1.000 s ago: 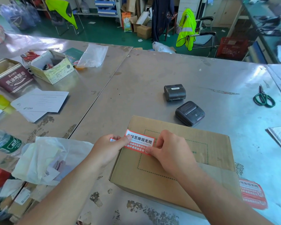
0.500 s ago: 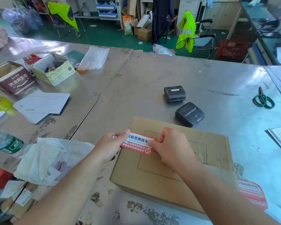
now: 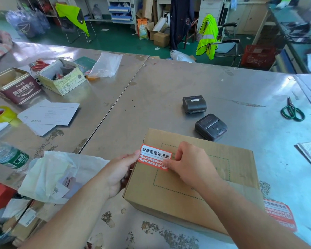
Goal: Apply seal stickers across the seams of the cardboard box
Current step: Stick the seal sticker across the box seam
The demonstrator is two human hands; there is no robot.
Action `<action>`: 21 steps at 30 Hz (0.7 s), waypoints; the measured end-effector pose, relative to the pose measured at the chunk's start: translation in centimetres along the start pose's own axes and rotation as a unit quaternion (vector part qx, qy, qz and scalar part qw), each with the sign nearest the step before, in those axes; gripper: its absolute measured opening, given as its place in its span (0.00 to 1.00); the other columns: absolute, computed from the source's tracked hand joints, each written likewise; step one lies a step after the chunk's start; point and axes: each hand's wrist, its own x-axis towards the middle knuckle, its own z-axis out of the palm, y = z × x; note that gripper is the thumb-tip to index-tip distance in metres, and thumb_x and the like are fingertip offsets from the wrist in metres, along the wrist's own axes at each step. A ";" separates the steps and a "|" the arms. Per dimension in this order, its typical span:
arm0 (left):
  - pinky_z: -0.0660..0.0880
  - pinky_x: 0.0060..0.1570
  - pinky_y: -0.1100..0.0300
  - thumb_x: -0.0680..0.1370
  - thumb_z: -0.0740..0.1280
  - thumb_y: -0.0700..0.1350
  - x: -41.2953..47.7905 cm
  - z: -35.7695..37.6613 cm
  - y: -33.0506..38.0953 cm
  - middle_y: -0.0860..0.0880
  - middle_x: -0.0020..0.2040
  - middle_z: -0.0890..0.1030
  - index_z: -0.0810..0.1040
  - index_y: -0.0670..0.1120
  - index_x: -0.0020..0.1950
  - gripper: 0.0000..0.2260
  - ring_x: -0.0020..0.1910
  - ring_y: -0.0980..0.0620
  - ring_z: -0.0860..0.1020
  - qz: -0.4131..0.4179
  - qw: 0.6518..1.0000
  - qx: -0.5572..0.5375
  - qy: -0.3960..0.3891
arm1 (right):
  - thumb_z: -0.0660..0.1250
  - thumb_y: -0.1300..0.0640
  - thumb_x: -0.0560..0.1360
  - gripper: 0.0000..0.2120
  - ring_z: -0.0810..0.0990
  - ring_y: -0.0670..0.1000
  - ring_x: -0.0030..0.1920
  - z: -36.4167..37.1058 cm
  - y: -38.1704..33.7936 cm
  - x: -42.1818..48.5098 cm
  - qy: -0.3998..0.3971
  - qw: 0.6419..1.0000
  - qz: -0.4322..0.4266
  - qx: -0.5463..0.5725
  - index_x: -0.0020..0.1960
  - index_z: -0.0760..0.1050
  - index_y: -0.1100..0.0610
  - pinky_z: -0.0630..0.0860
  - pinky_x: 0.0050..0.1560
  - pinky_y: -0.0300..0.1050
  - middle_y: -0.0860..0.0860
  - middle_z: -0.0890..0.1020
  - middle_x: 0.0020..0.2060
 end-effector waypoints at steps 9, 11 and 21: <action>0.56 0.22 0.67 0.75 0.67 0.62 0.3 1.0 2.1 0.54 0.31 0.71 0.81 0.48 0.47 0.17 0.20 0.56 0.61 0.012 0.995 0.063 0.075 | 0.74 0.44 0.73 0.17 0.79 0.49 0.33 -0.4 0.1 0.0 0.012 1.000 0.000 0.026 0.38 0.69 0.51 0.73 0.30 0.45 0.48 0.81 0.34; 0.54 0.24 0.65 0.74 0.69 0.60 0.4 0.9 2.5 0.53 0.32 0.68 0.77 0.48 0.45 0.16 0.22 0.55 0.59 0.036 0.991 0.077 0.105 | 0.74 0.44 0.72 0.16 0.83 0.52 0.35 -0.7 0.2 -0.1 0.011 0.999 0.007 0.048 0.39 0.71 0.51 0.78 0.35 0.47 0.48 0.83 0.35; 0.71 0.34 0.59 0.75 0.70 0.51 -2.7 5.0 4.4 0.51 0.35 0.83 0.78 0.47 0.43 0.08 0.32 0.53 0.78 0.222 0.933 0.159 0.236 | 0.75 0.41 0.71 0.16 0.83 0.48 0.31 -3.1 2.9 -2.2 0.056 0.995 0.047 0.071 0.40 0.75 0.52 0.76 0.29 0.42 0.48 0.82 0.33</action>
